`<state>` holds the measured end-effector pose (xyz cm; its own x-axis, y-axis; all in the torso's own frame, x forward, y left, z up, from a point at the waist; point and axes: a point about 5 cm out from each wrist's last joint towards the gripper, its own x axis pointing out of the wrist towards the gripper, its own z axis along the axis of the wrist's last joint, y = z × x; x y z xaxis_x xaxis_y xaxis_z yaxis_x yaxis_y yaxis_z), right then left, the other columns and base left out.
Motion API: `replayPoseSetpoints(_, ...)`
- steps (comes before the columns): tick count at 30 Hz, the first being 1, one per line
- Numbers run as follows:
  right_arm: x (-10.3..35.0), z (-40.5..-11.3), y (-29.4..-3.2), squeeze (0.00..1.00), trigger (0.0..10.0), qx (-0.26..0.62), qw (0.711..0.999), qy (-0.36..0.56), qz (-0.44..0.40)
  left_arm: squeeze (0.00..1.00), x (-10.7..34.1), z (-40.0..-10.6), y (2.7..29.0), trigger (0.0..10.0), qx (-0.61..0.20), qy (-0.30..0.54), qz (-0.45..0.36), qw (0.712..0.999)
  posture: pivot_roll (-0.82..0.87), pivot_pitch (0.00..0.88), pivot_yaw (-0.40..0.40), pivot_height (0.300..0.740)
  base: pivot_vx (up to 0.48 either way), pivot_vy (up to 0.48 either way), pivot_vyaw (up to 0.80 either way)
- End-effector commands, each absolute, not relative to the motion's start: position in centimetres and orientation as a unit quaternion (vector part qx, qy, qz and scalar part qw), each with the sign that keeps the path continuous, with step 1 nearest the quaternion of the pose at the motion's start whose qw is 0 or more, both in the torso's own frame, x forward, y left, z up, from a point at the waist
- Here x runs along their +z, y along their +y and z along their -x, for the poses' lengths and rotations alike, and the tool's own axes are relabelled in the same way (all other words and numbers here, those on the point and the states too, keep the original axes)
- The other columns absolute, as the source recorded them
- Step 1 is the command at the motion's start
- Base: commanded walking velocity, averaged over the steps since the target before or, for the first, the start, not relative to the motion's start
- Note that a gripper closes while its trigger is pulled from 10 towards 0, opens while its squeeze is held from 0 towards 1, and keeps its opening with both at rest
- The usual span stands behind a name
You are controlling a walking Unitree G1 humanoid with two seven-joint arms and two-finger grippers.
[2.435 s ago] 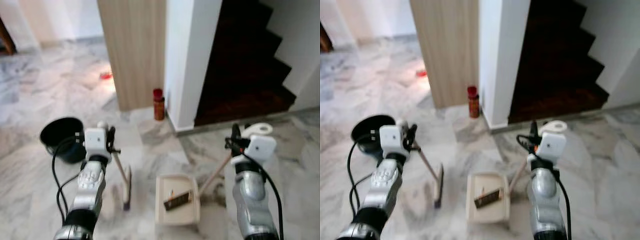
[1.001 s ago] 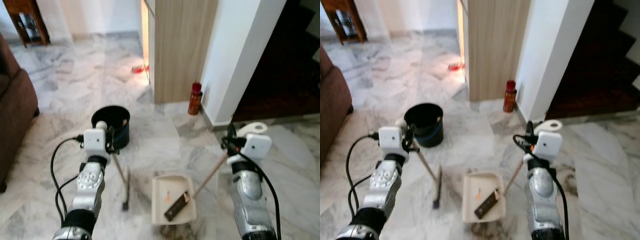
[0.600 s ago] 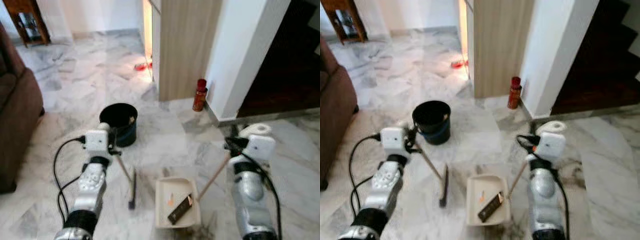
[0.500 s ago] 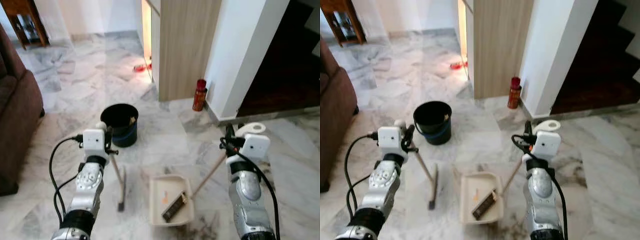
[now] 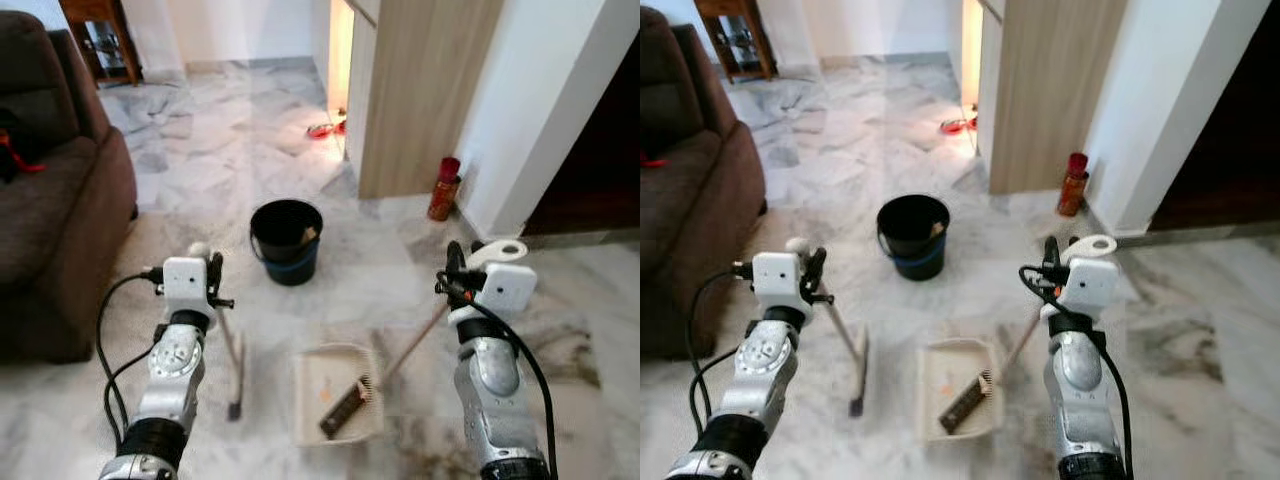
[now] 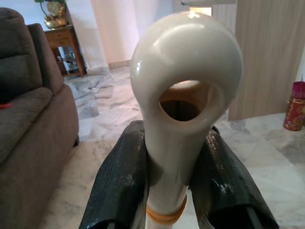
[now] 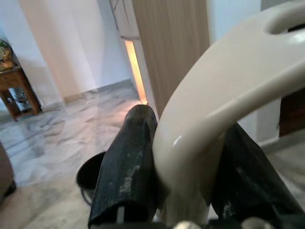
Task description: Sweep floor
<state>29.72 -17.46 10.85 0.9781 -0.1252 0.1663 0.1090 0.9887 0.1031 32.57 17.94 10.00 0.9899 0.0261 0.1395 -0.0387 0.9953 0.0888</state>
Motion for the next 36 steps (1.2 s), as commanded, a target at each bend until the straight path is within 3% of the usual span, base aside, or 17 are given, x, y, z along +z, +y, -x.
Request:
replayPoseSetpoints(1,12.4,-30.1,-17.7,0.00,10.0,-0.060,0.990,-0.118,-0.041,0.00,11.1,-32.8,17.3,10.0,0.008,-0.098,-0.040,0.994,-0.05,0.000,0.033,0.740,0.000,0.000,0.00)
replayPoseSetpoints(28,19.5,-31.6,-15.4,0.00,10.0,-0.029,0.966,-0.246,-0.072,0.00,11.0,-32.9,16.7,10.0,-0.009,-0.097,-0.055,0.994,-0.05,0.000,0.035,0.740,0.000,0.000,0.00)
replayPoseSetpoints(36,19.5,-31.4,-15.2,0.00,10.0,-0.025,0.968,-0.243,-0.064,0.00,11.0,-32.9,16.8,10.0,-0.003,-0.099,-0.057,0.993,-0.05,0.000,0.031,0.740,0.295,0.000,0.00)
